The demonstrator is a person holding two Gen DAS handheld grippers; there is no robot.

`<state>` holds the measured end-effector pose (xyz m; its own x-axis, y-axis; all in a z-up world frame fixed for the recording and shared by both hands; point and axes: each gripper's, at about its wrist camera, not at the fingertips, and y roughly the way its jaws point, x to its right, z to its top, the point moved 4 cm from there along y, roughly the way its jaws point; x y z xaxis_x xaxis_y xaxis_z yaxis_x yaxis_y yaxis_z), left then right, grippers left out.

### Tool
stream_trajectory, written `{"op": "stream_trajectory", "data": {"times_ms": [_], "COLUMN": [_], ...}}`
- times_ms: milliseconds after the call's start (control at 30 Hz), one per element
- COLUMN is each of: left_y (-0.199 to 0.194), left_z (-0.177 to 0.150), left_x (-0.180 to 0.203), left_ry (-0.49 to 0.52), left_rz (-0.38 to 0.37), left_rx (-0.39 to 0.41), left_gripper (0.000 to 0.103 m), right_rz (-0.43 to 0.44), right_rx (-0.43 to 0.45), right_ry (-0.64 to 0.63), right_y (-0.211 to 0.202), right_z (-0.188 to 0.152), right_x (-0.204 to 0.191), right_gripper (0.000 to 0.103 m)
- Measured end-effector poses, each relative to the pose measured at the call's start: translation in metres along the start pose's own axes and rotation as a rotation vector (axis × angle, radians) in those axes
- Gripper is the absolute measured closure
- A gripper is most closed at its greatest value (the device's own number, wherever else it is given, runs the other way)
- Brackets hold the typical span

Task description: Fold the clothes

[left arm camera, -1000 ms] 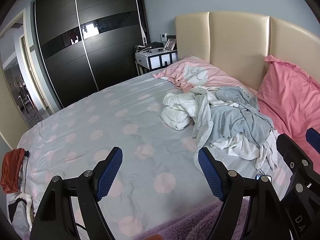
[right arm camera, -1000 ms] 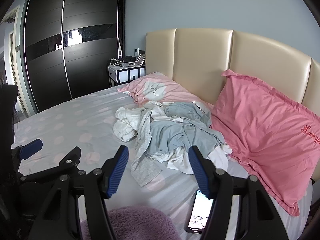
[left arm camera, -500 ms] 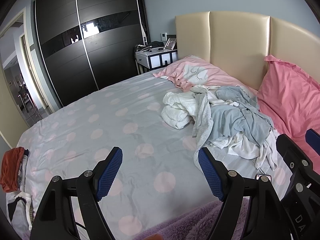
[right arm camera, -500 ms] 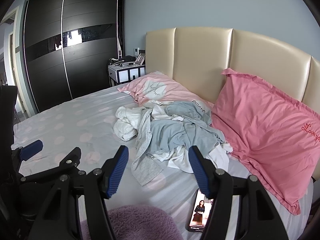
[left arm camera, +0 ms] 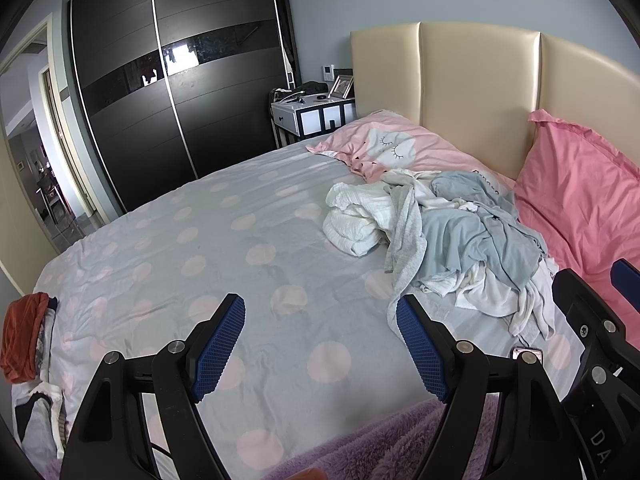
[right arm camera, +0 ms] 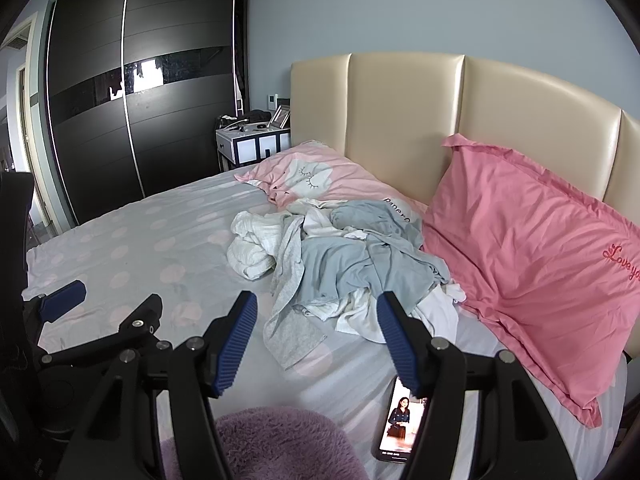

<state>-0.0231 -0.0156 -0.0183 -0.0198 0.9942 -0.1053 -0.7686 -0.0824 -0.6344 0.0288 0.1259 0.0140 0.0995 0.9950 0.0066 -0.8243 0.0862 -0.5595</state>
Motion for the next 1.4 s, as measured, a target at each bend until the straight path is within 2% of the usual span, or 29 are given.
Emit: {"op": "stream_trajectory", "data": {"times_ms": [533, 833, 1200, 1400], "left_y": [0.007, 0.027, 0.074, 0.111], "left_z": [-0.003, -0.006, -0.007, -0.012], "left_x": [-0.001, -0.028, -0.062, -0.081], "left_ry": [-0.002, -0.064, -0.061, -0.065], "left_rz": [0.007, 0.025, 0.074, 0.100], "left_rx": [-0.016, -0.056, -0.119, -0.169], "left_gripper": [0.024, 0.024, 0.024, 0.024], "right_rz": [0.005, 0.083, 0.205, 0.168], "right_rx": [-0.016, -0.044, -0.168, -0.235], "right_ry": [0.000, -0.007, 0.013, 0.003], "right_y": [0.007, 0.030, 0.106, 0.172], "right_z": [-0.004, -0.003, 0.017, 0.037], "right_x": [-0.002, -0.003, 0.034, 0.078], "right_gripper": [0.042, 0.042, 0.043, 0.044]}}
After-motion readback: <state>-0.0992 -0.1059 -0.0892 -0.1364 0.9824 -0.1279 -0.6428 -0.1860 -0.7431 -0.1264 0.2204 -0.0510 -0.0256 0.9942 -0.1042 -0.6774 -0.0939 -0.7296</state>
